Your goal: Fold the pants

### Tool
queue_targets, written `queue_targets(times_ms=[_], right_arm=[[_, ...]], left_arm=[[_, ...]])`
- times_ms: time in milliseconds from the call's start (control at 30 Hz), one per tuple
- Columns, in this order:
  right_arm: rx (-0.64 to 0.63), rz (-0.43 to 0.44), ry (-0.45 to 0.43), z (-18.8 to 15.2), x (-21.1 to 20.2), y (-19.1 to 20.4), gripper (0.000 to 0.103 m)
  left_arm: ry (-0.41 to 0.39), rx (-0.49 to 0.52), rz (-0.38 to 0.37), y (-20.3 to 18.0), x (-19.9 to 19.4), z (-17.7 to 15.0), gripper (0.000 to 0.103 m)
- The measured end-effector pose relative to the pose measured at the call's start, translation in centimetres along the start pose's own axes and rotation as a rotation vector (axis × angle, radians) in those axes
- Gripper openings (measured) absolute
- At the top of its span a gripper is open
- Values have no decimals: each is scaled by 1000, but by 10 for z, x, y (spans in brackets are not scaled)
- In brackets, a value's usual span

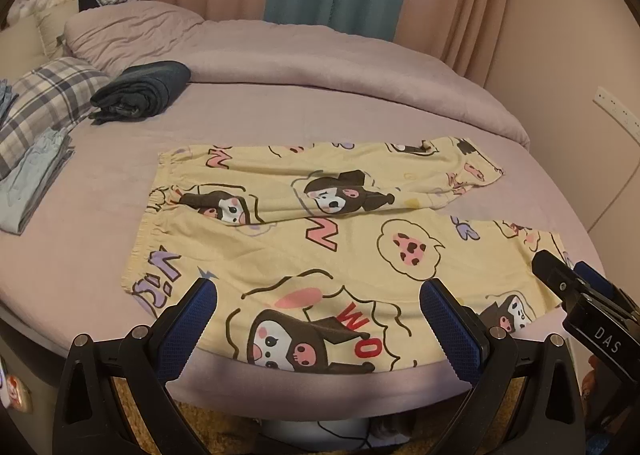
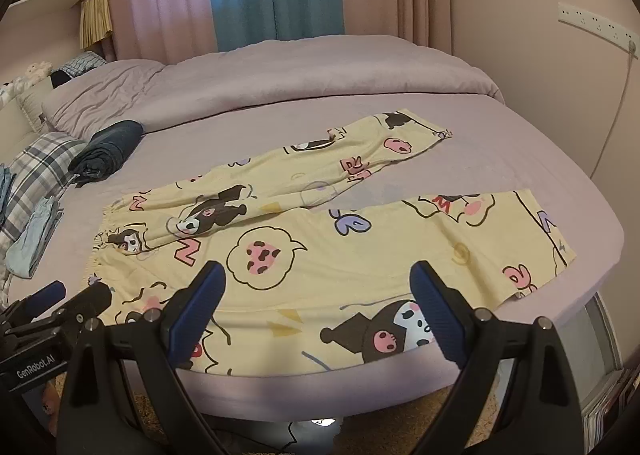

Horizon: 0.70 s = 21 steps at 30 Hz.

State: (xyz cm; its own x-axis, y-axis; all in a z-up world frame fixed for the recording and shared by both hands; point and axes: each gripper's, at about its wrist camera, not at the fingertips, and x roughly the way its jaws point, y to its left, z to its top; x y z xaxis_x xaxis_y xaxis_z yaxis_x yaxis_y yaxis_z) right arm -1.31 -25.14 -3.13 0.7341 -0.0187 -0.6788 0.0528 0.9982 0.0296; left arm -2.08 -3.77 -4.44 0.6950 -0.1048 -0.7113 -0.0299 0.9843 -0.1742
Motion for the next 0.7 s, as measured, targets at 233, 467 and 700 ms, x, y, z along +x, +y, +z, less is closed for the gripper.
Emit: queue_targets(times_ms=[233,467,700], right_arm=[[24,4,-6,-1,0,-5,94],[35,-2,16,-2,2,-9,94],[43,-1,-1,-3,2,-13,94]], left_arm=[[15,-11,4,4,4,0,102],[29,-23,11,9,7,0,99],[44,-19,1,8,11,0,99]])
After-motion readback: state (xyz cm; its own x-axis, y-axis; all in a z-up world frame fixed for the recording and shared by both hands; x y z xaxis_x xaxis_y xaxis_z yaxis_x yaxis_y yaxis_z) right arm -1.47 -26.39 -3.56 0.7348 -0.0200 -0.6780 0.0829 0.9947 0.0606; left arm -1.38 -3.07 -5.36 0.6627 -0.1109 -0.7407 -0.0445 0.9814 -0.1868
